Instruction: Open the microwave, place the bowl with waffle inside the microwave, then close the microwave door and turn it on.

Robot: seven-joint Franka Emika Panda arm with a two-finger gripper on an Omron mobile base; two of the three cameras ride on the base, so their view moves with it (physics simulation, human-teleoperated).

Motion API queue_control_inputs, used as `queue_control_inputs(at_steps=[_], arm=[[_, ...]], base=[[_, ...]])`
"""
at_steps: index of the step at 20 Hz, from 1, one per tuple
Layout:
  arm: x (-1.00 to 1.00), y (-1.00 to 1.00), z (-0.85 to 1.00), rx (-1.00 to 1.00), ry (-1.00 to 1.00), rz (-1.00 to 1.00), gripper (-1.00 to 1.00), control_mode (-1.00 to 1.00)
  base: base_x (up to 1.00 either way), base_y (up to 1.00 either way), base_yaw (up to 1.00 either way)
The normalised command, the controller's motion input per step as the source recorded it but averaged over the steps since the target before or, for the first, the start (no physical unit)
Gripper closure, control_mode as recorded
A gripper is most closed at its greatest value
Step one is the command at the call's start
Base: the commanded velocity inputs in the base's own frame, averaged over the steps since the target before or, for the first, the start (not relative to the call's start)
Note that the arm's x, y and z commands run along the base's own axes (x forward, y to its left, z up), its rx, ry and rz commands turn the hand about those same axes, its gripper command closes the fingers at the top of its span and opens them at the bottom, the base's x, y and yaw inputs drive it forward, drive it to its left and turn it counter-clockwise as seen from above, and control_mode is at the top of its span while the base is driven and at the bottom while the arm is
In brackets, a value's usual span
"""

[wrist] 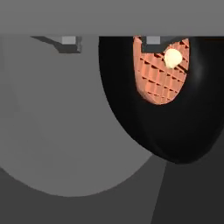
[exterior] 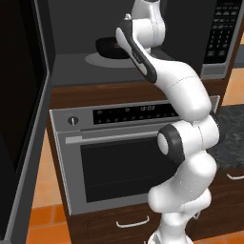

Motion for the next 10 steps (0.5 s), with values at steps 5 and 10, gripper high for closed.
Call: queue_control_inputs(at_steps=[5,10], arm=[[-1.00,-0.02,-0.97,0.17,-0.64,0.19,-1.00,-1.00],[-1.00,0.00,0.26,0.17,-0.33,0.12,-1.00,-1.00]], base=[[0.00,0.00,0.00],[0.00,0.00,0.00]])
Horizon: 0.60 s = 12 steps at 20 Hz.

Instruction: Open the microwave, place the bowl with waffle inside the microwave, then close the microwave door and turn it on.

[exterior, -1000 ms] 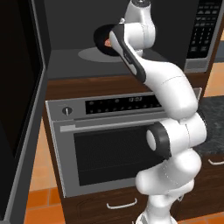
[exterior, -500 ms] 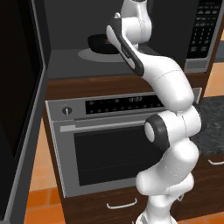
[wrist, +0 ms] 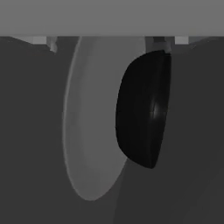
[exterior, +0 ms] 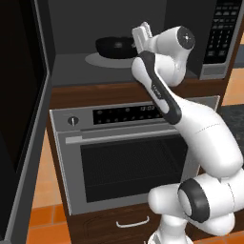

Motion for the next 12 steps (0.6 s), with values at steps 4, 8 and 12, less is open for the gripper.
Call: queue_control_inputs(at_steps=[4,8,12], arm=[[-0.97,0.00,0.99,0.06,0.05,0.07,-1.00,-1.00],[-1.00,0.00,-0.08,-0.10,0.05,0.00,-1.00,-1.00],[-1.00,0.00,-0.52,-0.18,0.00,0.00,-1.00,-1.00]], base=[[0.00,0.00,0.00],[0.00,0.00,0.00],[0.00,0.00,0.00]])
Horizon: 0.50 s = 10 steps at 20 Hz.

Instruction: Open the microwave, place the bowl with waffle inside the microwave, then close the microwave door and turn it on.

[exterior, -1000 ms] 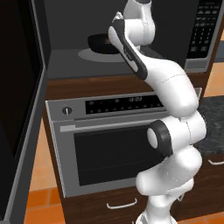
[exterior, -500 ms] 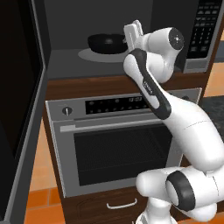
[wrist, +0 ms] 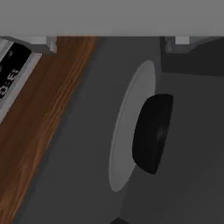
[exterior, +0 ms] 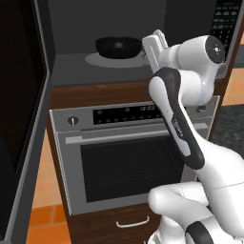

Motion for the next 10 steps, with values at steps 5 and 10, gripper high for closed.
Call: queue_control_inputs(at_steps=[5,10], arm=[[-1.00,-0.12,-0.92,-0.15,0.00,0.00,-1.00,-1.00],[-1.00,-0.06,-0.81,-0.26,0.02,0.00,-1.00,-1.00]], base=[[0.00,0.00,0.00],[0.00,0.00,0.00]])
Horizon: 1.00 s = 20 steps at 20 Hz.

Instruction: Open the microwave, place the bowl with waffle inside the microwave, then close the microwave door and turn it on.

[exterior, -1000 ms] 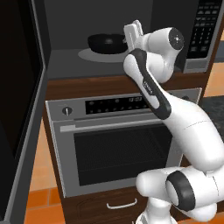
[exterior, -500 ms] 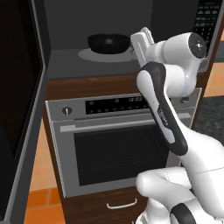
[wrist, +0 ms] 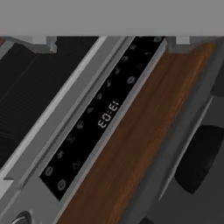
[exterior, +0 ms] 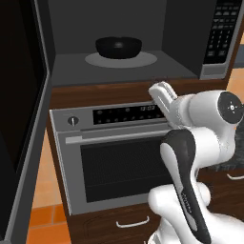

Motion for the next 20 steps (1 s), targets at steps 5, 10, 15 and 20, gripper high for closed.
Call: queue_control_inputs(at_steps=[5,10,15,20], arm=[[-1.00,0.00,-0.59,-0.30,0.07,0.00,-1.00,-1.00],[-0.86,-0.10,-0.27,-0.20,-0.07,-0.01,-1.00,-1.00],[-0.04,0.00,-0.51,-0.36,-0.34,-0.09,-1.00,-1.00],[0.00,-0.19,-0.51,-0.31,-0.46,-0.06,1.00,-1.00]], base=[[0.00,0.00,0.00],[0.00,0.00,0.00],[0.00,0.00,0.00],[0.00,0.00,0.00]])
